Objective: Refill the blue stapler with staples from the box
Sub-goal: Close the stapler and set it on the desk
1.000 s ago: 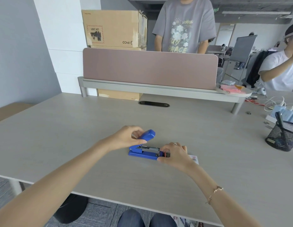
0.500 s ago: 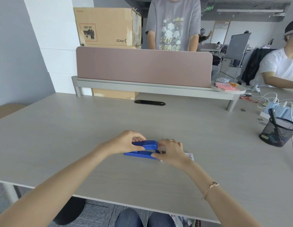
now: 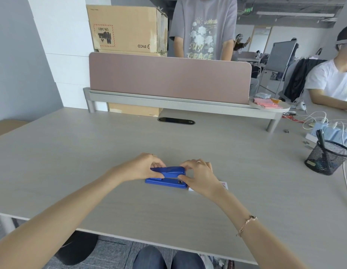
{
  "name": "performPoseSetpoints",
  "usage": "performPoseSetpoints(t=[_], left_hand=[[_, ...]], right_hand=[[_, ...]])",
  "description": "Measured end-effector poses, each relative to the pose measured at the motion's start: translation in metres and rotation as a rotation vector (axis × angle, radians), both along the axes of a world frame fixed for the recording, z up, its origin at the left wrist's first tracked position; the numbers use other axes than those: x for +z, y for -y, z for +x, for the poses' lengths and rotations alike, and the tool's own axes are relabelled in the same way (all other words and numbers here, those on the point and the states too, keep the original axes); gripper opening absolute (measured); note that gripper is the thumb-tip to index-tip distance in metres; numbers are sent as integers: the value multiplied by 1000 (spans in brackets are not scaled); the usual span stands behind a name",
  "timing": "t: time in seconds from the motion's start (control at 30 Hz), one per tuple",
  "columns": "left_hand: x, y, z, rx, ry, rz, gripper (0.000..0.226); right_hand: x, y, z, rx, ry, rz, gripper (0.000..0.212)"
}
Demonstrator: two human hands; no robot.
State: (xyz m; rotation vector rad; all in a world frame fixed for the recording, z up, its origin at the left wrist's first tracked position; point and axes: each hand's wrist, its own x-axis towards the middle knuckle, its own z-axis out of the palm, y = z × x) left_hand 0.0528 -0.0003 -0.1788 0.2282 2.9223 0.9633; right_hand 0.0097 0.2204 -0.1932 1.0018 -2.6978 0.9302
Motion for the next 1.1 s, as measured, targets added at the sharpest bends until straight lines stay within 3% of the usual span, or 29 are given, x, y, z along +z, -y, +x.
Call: performPoseSetpoints(t=[0.53,0.9,1.1], left_hand=[[0,-5,1,-11,16,-74,22],[8,-3,3,-39,10,-110,23],[9,7,6,-16,-6,-93,32]], right_hand=[[1,-1,-5,86,81,124,18],[11,1,-7,73,-4,199,20],[7,-5,-4,21,209,76,30]])
